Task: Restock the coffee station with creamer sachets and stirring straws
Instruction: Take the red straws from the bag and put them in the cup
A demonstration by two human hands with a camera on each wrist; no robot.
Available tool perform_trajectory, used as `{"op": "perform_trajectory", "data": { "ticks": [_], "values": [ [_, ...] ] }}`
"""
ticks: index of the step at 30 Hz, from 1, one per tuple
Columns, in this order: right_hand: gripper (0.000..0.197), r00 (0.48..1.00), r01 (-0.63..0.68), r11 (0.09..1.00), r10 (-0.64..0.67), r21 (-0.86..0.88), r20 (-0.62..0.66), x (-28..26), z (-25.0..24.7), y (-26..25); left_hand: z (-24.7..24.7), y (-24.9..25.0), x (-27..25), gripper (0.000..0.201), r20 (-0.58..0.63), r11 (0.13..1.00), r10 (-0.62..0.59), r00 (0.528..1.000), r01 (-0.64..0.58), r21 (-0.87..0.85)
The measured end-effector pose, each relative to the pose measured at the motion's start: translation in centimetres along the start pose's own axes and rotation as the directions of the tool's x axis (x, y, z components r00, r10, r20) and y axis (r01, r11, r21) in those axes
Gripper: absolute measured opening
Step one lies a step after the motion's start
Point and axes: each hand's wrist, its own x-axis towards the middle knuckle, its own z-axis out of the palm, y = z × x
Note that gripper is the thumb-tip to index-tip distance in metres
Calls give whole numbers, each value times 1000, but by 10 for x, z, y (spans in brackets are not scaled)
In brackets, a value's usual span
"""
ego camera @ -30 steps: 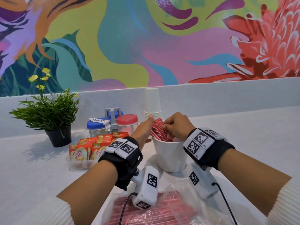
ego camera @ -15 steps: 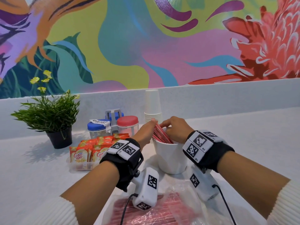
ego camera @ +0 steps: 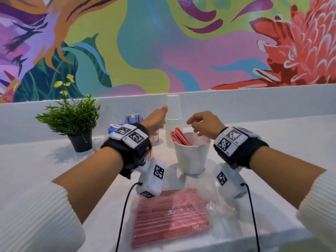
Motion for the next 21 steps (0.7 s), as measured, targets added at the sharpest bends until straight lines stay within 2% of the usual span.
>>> {"op": "perform_trajectory", "data": {
  "ticks": [3, 7, 10, 13, 16, 19, 21],
  "values": [
    [24, 997, -73, 991, 72, 115, 7, -21, -15, -8, -8, 8, -26, 53, 23, 1000, 0, 1000, 1, -29],
    [12, 978, -199, 966, 185, 162, 99, -60, -20, -4, -4, 3, -64, 42, 85, 999, -14, 996, 17, -39],
    [8, 932, -345, 925, 318, 161, 172, -89, -13, 4, 7, -8, -91, 35, 127, 997, -67, 990, 71, -32],
    [8, 874, -451, 886, 415, 105, 255, -117, -4, 8, 19, -22, -117, 37, 173, 994, -111, 979, 113, 1],
    [21, 857, -446, 895, 423, 15, 295, -139, 3, 12, 28, -34, -138, 45, 204, 975, -151, 967, 112, 191],
    [25, 864, -396, 914, 402, -83, 303, -155, 7, 12, 33, -50, -154, 51, 233, 869, -154, 960, 20, 494],
    [25, 867, -368, 924, 381, -102, 322, -159, 8, 12, 34, -65, -158, 58, 246, 793, -147, 958, -34, 608]
  ]
}}
